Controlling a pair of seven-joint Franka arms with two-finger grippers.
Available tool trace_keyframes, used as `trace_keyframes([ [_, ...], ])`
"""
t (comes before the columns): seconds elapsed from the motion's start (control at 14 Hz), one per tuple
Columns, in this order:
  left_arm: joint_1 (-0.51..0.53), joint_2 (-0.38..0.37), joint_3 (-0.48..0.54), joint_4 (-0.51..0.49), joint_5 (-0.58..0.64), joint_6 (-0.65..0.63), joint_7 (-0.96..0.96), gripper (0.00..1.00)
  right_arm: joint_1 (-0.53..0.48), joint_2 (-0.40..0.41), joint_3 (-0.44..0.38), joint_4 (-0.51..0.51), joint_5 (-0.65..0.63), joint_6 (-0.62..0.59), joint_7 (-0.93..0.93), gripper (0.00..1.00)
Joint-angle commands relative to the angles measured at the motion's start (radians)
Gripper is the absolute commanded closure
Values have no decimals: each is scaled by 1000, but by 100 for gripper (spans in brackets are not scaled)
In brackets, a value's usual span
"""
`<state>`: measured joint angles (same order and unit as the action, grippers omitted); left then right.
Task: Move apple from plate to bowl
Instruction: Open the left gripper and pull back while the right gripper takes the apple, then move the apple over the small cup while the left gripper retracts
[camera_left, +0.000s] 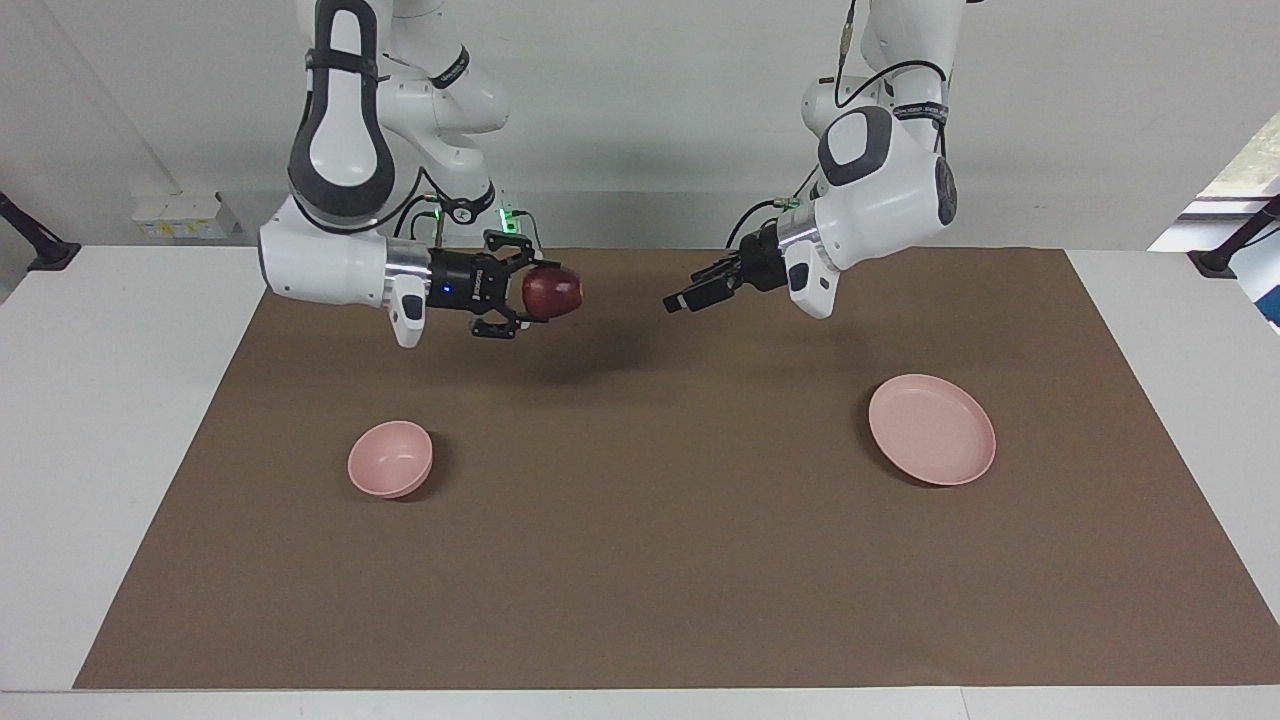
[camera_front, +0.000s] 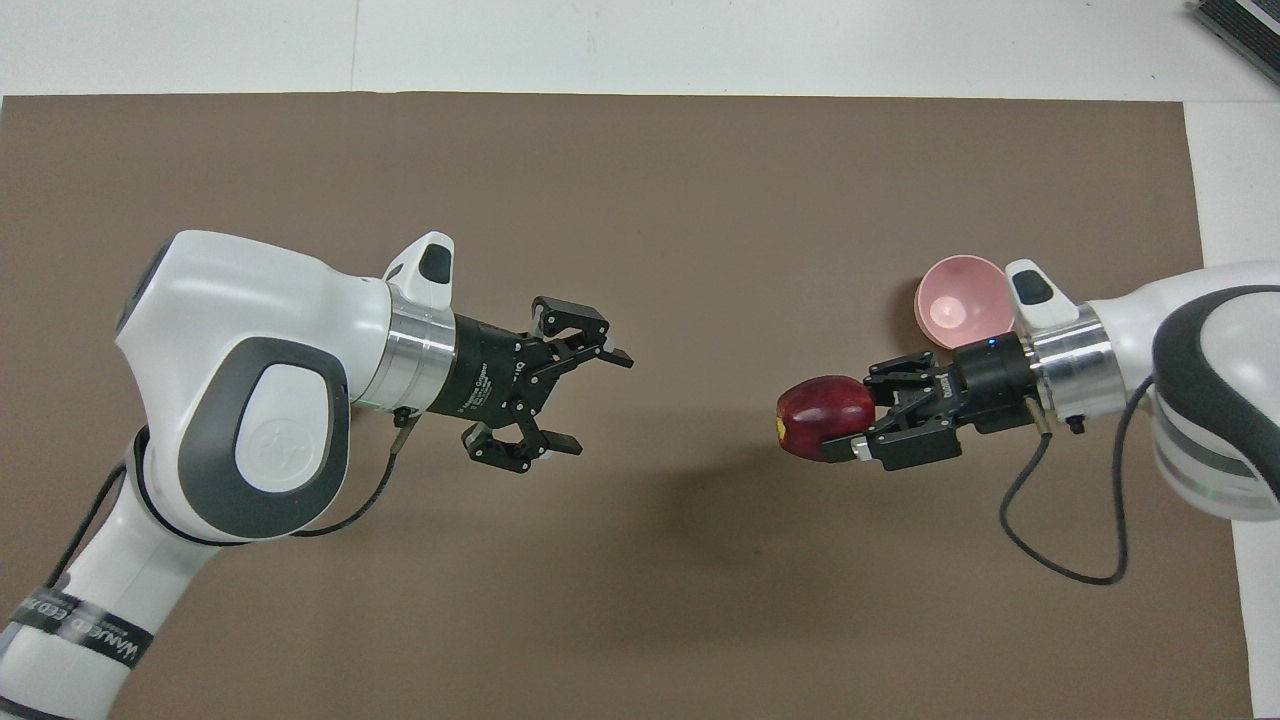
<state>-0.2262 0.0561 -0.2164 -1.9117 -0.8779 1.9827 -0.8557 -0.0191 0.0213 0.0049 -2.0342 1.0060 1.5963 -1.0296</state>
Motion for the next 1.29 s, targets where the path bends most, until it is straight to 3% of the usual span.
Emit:
trace_keyframes([
  [0.0,22,-6,-1,16,140,-25,-16,0,-8,14,7,25,-198,-4,13,75],
  [0.07,33,-6,-3,16,192,-27,-14,0,-8,20,7,38,-307,25,22,80],
  [0.5,73,-2,-1,19,417,-38,3,0,-2,42,9,61,-669,160,117,79],
  [0.93,165,4,-1,28,574,-39,205,0,80,133,18,233,-1031,191,393,79],
  [1.21,209,11,-1,46,767,-44,318,0,81,157,17,244,-1131,272,577,79],
])
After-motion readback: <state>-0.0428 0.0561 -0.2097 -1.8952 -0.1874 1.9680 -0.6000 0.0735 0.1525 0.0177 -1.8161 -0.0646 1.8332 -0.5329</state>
